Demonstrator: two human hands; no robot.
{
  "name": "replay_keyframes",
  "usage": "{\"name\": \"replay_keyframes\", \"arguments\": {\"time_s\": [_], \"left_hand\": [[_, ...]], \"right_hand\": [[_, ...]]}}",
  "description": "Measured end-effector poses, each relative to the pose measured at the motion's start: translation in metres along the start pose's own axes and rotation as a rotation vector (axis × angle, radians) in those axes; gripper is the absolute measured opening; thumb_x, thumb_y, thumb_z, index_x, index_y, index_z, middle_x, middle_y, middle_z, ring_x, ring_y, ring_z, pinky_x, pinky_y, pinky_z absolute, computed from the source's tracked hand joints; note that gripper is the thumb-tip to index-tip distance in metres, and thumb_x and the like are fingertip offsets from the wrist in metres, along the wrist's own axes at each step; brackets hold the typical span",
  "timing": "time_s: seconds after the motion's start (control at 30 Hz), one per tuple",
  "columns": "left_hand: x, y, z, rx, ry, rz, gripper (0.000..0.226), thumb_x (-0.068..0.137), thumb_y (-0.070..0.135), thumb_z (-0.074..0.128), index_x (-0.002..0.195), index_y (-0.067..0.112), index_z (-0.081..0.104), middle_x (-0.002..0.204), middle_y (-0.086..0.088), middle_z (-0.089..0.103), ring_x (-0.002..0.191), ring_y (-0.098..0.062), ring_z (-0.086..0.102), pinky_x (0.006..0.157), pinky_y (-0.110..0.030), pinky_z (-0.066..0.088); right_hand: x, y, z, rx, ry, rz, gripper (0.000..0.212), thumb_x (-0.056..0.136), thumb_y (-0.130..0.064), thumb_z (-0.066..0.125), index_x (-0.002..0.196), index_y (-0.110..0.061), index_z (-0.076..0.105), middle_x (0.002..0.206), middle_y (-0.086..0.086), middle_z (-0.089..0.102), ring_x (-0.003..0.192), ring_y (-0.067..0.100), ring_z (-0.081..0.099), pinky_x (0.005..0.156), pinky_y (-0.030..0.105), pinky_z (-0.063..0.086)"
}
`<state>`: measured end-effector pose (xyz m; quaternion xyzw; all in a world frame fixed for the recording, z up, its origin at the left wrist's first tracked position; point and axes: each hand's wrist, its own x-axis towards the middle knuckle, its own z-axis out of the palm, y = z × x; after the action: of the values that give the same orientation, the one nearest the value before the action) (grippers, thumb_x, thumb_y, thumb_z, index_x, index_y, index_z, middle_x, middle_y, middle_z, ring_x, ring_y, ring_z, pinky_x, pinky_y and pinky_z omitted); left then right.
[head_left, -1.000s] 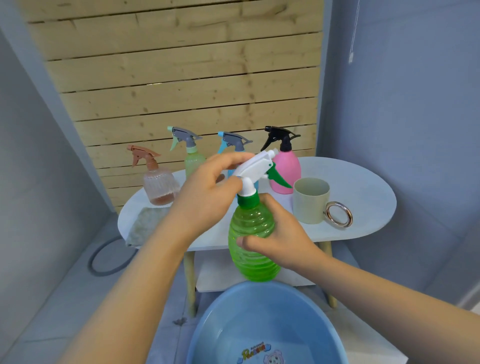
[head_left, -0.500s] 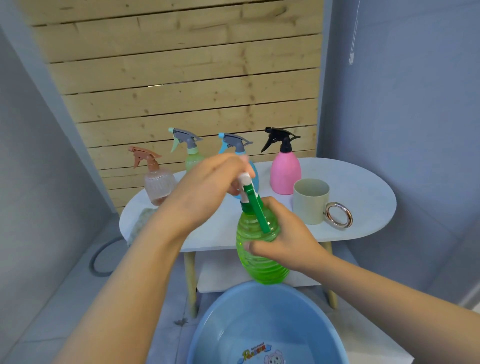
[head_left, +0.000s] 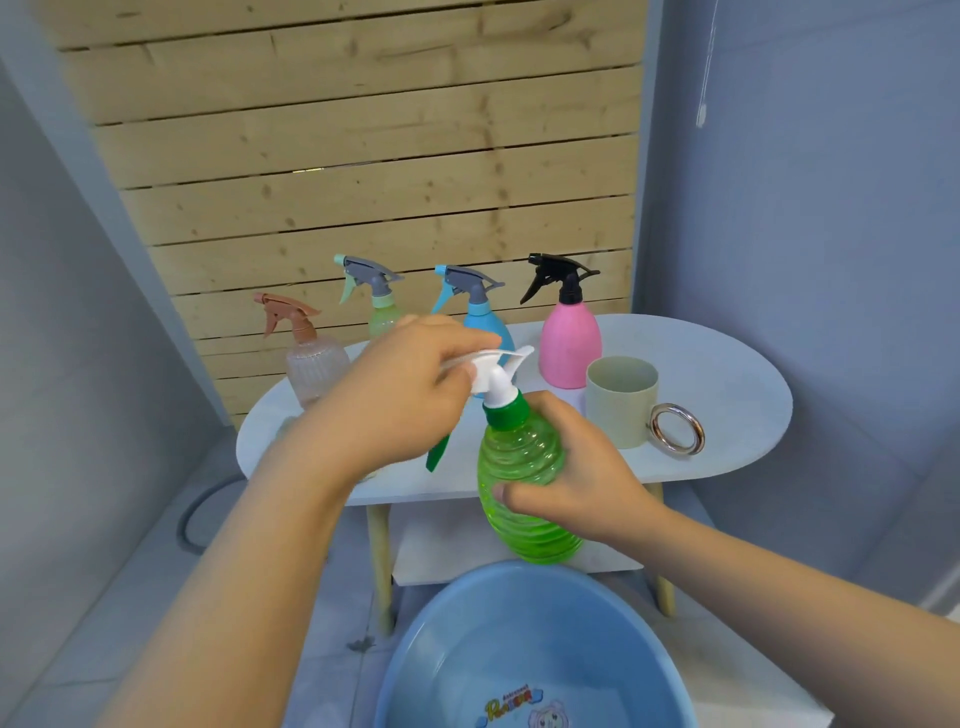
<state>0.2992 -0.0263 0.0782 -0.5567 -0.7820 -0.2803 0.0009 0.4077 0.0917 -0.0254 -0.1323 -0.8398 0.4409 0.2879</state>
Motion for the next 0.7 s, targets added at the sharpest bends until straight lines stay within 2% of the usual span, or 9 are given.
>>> {"name": "replay_keyframes", "arguments": {"time_s": [0.07,0.13,0.23,0.3,0.37,0.43,0.47,0.57,0.7], "left_hand": [[0.0,0.007,0.001,0.143,0.065,0.063,0.052,0.081,-0.01,0.044,0.102,0.032,0.065,0.106,0.01,0.061,0.106,-0.013,0.045,0.088,-0.025,0.023],[0.0,0.012,0.002,0.106,0.134,0.071,0.058,0.073,-0.017,0.042,0.083,0.038,0.058,0.098,0.01,0.059,0.101,-0.012,0.043,0.089,-0.028,0.023],[0.001,0.008,0.012,-0.015,0.213,0.044,0.055,0.075,-0.014,0.044,0.082,0.038,0.062,0.101,0.009,0.044,0.104,-0.014,0.035,0.091,-0.022,0.028],[0.001,0.009,0.019,-0.09,0.221,-0.041,0.039,0.081,0.001,0.055,0.084,0.038,0.066,0.105,0.007,0.034,0.107,-0.012,0.03,0.095,-0.017,0.027],[0.002,0.015,0.027,-0.196,0.276,-0.114,0.015,0.078,0.029,0.063,0.075,0.044,0.063,0.103,0.011,0.031,0.113,-0.014,0.033,0.102,-0.025,0.032],[0.002,0.02,0.032,-0.23,0.339,-0.146,0.013,0.075,0.045,0.073,0.069,0.043,0.061,0.105,0.008,0.034,0.117,-0.015,0.037,0.101,-0.031,0.038],[0.002,0.021,0.034,-0.231,0.35,-0.143,0.015,0.074,0.043,0.075,0.069,0.039,0.061,0.108,0.005,0.036,0.118,-0.016,0.039,0.1,-0.03,0.038],[0.004,0.022,0.036,-0.263,0.303,-0.169,0.016,0.077,0.026,0.072,0.09,0.031,0.063,0.118,0.005,0.035,0.124,-0.014,0.041,0.093,-0.018,0.033],[0.006,0.016,0.032,-0.487,0.266,-0.181,0.07,0.063,0.018,0.055,0.131,0.03,0.049,0.129,0.005,0.046,0.117,-0.004,0.051,0.094,-0.025,0.048]], "right_hand": [[0.0,-0.001,0.0,0.004,-0.007,-0.007,0.051,0.056,-0.031,0.072,0.102,-0.034,0.048,0.095,-0.013,0.057,0.084,0.001,0.054,0.072,0.014,0.042],[-0.002,-0.003,0.001,0.016,-0.013,-0.01,0.051,0.056,-0.031,0.071,0.102,-0.033,0.049,0.093,-0.013,0.057,0.082,0.001,0.054,0.07,0.013,0.042],[-0.002,-0.004,0.002,0.041,-0.001,-0.008,0.052,0.057,-0.03,0.071,0.103,-0.032,0.05,0.094,-0.01,0.059,0.084,0.003,0.055,0.071,0.014,0.043],[-0.001,-0.004,0.002,0.031,0.024,-0.01,0.051,0.056,-0.03,0.071,0.103,-0.031,0.051,0.097,-0.007,0.059,0.087,0.005,0.056,0.074,0.017,0.044],[0.0,-0.003,0.002,0.026,0.051,-0.011,0.052,0.056,-0.029,0.071,0.104,-0.03,0.051,0.099,-0.006,0.06,0.09,0.007,0.057,0.077,0.02,0.046],[0.001,-0.002,0.002,0.014,0.063,-0.016,0.054,0.055,-0.031,0.07,0.105,-0.03,0.051,0.102,-0.007,0.06,0.093,0.006,0.058,0.079,0.021,0.047],[0.0,-0.002,0.002,0.012,0.064,-0.017,0.054,0.055,-0.032,0.07,0.106,-0.03,0.051,0.103,-0.007,0.059,0.095,0.006,0.058,0.08,0.022,0.047],[0.001,0.001,0.002,-0.003,0.059,-0.011,0.055,0.054,-0.033,0.069,0.106,-0.028,0.052,0.103,-0.007,0.059,0.095,0.007,0.057,0.08,0.023,0.047],[0.0,0.001,0.0,-0.011,0.041,-0.002,0.055,0.055,-0.033,0.07,0.106,-0.028,0.051,0.102,-0.008,0.058,0.092,0.007,0.056,0.077,0.018,0.044]]}}
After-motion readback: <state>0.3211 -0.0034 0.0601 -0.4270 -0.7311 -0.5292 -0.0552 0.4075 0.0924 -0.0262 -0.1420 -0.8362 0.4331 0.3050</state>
